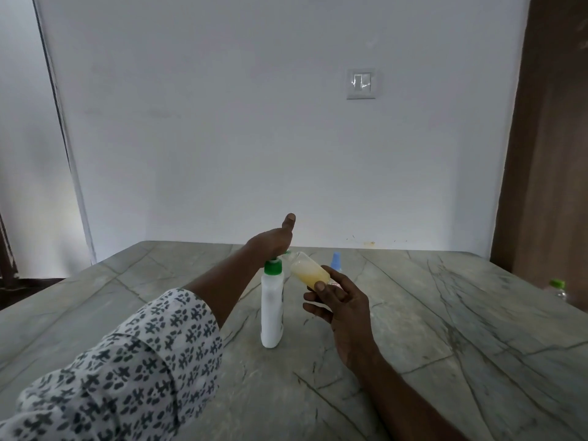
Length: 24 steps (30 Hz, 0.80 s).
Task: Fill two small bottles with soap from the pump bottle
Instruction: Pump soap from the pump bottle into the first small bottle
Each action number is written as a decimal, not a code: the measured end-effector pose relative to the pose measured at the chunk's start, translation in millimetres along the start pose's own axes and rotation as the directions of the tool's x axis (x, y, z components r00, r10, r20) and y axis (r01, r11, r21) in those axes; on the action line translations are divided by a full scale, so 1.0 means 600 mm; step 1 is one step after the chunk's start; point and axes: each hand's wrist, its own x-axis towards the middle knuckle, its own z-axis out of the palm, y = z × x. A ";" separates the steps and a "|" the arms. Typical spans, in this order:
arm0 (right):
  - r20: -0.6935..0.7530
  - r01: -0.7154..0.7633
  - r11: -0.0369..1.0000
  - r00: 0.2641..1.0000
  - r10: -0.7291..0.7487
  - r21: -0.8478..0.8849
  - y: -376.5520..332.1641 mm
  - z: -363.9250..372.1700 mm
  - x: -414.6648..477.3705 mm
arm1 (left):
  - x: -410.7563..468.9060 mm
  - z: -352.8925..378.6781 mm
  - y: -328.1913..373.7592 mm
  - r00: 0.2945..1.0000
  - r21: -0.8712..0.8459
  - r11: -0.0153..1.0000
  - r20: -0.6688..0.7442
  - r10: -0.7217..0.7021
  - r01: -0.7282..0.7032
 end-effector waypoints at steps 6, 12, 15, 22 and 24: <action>-0.004 0.022 1.000 1.000 -0.022 -0.002 0.000 0.005 0.003 | -0.007 -0.014 0.014 1.000 0.030 1.000 -0.003 0.007 -0.007; -0.002 0.021 1.000 1.000 -0.021 0.001 -0.001 0.006 0.002 | -0.003 -0.012 0.013 1.000 0.016 1.000 -0.008 -0.010 0.010; -0.004 0.016 1.000 1.000 -0.016 0.004 0.000 0.003 0.001 | -0.008 -0.009 0.013 1.000 0.012 1.000 -0.004 -0.015 0.015; -0.005 0.003 1.000 1.000 -0.003 0.006 0.001 -0.001 -0.002 | -0.009 0.001 0.001 1.000 -0.022 0.999 -0.003 -0.024 0.024; -0.008 0.008 1.000 1.000 -0.008 0.002 0.001 -0.001 -0.002 | -0.007 0.001 0.001 1.000 -0.023 1.000 0.000 -0.020 0.020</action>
